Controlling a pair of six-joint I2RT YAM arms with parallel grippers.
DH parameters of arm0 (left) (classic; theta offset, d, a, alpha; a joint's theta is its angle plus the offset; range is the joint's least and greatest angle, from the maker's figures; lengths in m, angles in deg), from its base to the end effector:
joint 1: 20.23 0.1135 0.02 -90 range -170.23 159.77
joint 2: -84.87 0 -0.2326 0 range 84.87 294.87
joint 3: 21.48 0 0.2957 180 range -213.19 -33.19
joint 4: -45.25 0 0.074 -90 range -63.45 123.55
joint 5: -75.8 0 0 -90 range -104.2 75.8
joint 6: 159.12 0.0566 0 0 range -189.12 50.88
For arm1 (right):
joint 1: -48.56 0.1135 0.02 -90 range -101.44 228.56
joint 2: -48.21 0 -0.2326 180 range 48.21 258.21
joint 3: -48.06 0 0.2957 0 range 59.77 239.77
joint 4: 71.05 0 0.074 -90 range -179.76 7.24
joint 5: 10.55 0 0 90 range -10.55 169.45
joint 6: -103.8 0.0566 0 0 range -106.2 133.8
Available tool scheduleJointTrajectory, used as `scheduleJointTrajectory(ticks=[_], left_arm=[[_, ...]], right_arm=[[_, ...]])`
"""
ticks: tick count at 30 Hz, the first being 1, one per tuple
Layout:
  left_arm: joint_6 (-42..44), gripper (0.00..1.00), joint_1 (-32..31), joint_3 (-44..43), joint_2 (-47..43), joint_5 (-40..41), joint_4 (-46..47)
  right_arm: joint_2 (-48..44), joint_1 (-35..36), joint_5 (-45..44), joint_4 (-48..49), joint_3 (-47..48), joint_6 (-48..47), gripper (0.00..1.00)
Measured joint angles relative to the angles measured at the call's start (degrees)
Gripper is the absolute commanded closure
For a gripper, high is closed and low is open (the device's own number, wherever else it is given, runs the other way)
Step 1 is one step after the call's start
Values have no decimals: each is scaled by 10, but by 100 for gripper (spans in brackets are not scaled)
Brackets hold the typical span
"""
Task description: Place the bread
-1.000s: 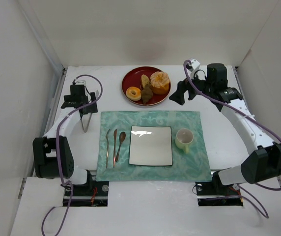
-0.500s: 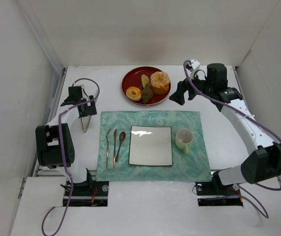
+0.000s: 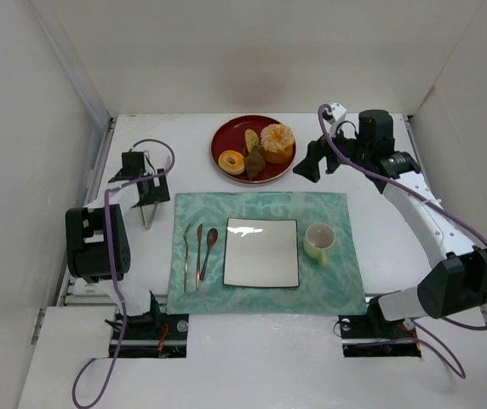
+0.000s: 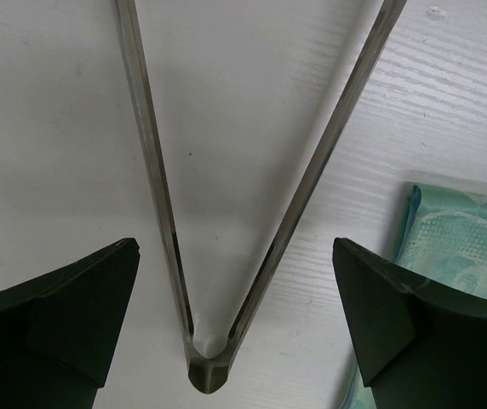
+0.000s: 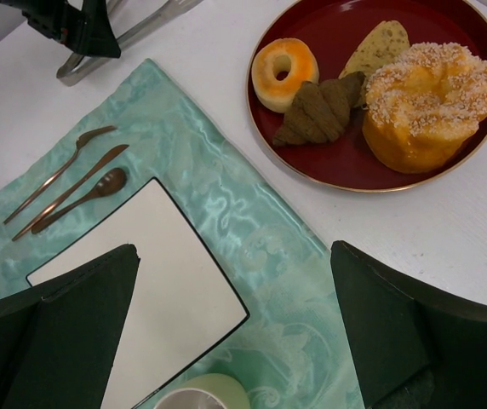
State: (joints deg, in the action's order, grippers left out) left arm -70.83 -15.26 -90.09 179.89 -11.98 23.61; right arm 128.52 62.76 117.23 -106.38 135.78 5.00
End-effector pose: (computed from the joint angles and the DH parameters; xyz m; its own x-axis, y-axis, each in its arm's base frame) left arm 0.3908 0.0362 0.1166 -0.7372 -0.0940 -0.6690 -0.1344 0.9909 0.0088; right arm 0.3589 0.1266 0.3253 -0.3386 -0.2104 -0.9171 -0.7797 0.6084 0.1483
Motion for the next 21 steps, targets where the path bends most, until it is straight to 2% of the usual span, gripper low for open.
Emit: scheduleJointTrajectory(ticks=[15, 21], left_arm=[[2, 7, 0, -10, 39, 10, 5], [2, 12, 0, -21, 53, 9, 7]], right_arm=[[0, 0, 2, 0, 0, 0, 0], [0, 0, 2, 0, 0, -1, 0]])
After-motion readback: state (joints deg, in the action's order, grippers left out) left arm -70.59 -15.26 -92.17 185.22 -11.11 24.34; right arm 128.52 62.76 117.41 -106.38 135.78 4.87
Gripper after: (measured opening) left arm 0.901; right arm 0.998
